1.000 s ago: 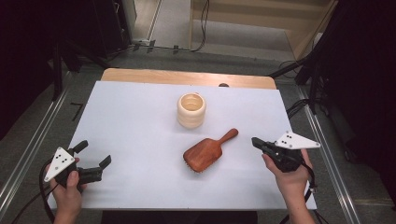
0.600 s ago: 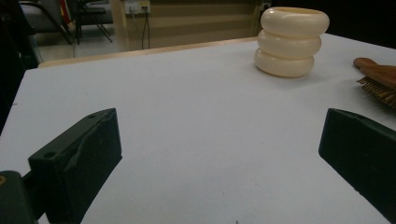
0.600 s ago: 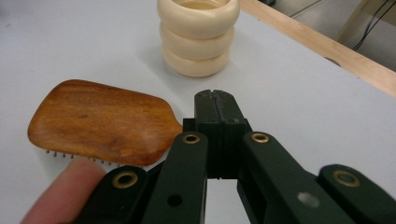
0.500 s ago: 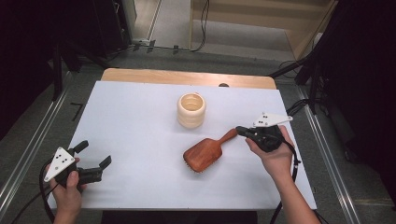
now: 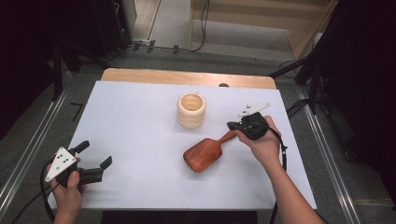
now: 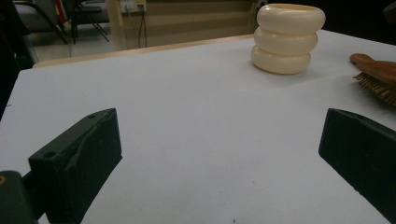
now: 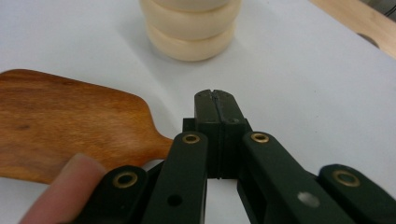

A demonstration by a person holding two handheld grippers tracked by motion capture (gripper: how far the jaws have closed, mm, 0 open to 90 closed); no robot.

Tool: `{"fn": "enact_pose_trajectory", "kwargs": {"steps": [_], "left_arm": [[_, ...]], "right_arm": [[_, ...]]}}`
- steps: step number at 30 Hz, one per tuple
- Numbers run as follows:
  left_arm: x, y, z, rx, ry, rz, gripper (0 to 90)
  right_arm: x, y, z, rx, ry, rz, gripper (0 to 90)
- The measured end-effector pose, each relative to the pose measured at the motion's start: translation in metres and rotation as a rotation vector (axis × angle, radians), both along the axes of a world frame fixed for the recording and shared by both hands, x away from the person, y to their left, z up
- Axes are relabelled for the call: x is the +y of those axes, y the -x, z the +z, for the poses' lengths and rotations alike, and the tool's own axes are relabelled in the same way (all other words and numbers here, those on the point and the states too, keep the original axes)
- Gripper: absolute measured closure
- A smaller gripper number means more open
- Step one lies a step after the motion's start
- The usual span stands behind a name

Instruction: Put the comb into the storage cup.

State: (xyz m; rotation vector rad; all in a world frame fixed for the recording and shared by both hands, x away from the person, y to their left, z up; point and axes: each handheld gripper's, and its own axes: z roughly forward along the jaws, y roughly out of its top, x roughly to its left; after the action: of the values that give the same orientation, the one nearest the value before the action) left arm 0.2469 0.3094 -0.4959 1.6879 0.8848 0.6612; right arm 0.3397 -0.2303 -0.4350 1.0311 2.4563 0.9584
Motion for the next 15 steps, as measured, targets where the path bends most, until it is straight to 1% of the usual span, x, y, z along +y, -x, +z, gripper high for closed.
{"fn": "enact_pose_trajectory", "kwargs": {"steps": [2, 5, 6, 7, 8, 9, 11, 12, 13, 14, 15], "left_arm": [[0.000, 0.000, 0.000, 0.000, 0.001, -0.001, 0.0], [0.000, 0.000, 0.000, 0.000, 0.004, -0.005, 0.0], [0.000, 0.000, 0.000, 0.000, 0.004, -0.005, 0.0], [0.001, 0.000, 0.000, 0.000, 0.005, -0.006, 0.0], [0.001, 0.000, 0.000, 0.000, 0.005, -0.006, 0.0], [0.001, 0.000, 0.000, 0.000, 0.007, -0.007, 0.0], [0.001, 0.000, 0.000, 0.000, 0.008, -0.008, 0.0], [0.001, 0.000, 0.000, 0.000, 0.008, -0.008, 0.0], [0.001, 0.000, 0.000, 0.000, 0.009, -0.008, 0.0], [0.001, 0.000, 0.000, 0.000, 0.009, -0.008, 0.0], [0.001, 0.000, 0.000, 0.000, 0.009, -0.008, 0.0]], "right_arm": [[-0.001, -0.008, -0.004, 0.017, 0.008, -0.010, 88.5], [-0.006, -0.019, -0.013, 0.049, 0.008, -0.030, 88.5], [-0.006, -0.019, -0.013, 0.049, 0.008, -0.030, 88.5], [-0.010, -0.027, -0.022, 0.085, 0.014, -0.054, 88.5], [-0.011, -0.029, -0.025, 0.090, 0.017, -0.052, 88.5], [-0.011, -0.032, -0.028, 0.109, 0.017, -0.065, 88.5], [-0.012, -0.037, -0.034, 0.122, 0.032, -0.066, 88.6], [-0.012, -0.037, -0.034, 0.122, 0.032, -0.066, 88.6], [-0.011, -0.040, -0.038, 0.137, 0.038, -0.079, 88.5], [-0.011, -0.042, -0.039, 0.137, 0.044, -0.074, 88.5], [-0.010, -0.044, -0.040, 0.143, 0.048, -0.085, 88.5]]}}
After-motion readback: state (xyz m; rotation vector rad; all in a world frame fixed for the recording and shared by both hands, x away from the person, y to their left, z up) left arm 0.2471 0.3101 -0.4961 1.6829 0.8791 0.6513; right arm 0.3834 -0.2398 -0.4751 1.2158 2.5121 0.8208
